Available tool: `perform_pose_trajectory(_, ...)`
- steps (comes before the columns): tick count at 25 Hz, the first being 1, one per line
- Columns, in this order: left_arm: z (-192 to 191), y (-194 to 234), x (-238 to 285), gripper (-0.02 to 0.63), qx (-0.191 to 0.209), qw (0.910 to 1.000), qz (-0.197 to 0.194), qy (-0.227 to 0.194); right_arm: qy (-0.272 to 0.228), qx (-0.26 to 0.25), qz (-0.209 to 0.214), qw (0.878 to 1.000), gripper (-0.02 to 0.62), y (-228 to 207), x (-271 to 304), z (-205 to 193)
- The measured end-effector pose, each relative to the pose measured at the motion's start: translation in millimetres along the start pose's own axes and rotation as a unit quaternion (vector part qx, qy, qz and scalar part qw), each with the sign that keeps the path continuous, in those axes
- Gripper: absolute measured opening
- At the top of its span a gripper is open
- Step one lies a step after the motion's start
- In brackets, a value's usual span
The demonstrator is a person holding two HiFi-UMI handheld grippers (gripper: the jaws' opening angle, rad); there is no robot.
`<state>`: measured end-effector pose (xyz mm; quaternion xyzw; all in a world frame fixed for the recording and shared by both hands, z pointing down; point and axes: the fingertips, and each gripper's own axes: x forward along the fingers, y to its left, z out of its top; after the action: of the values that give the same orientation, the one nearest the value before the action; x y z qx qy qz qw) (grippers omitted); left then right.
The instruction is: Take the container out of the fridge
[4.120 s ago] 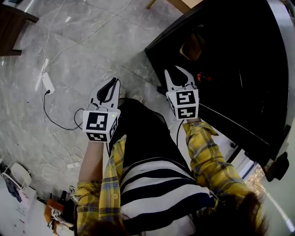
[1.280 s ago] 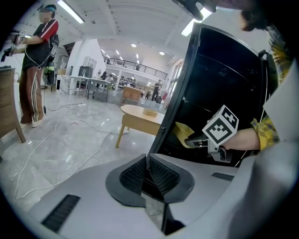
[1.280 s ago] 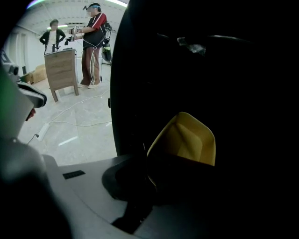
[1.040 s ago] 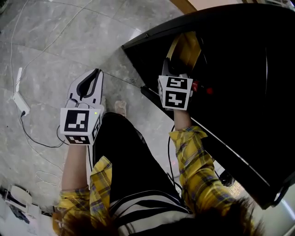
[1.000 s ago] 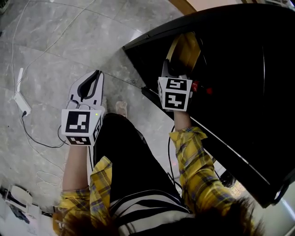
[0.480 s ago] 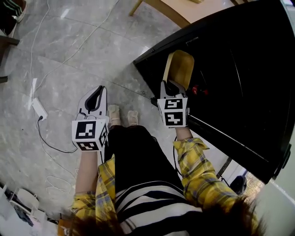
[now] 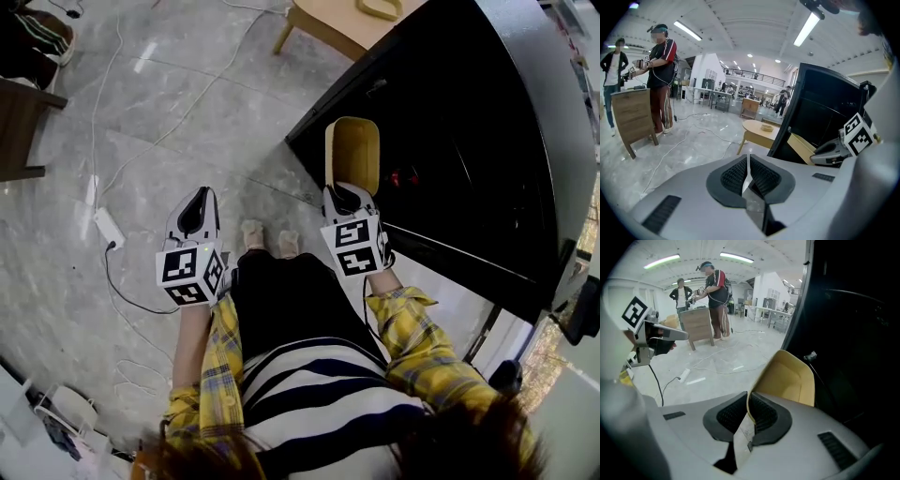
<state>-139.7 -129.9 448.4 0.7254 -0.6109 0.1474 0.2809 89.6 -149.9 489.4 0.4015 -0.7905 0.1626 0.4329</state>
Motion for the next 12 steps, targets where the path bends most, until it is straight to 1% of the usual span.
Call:
perform_pose_trajectory(4,13.3,2.7,-21.2,0.029,-0.003,0.9999,0.012,-0.007,-0.009,-0.020,0.018,1.000,0.046,8.5,-19.2,12.3)
perform_pose_trajectory(12,37.0,2.9,-54.1,0.029,0.007,0.9995,0.023,-0.022,-0.016,-0.042,0.047,0.998,0.046,29.6,-53.3,26.5)
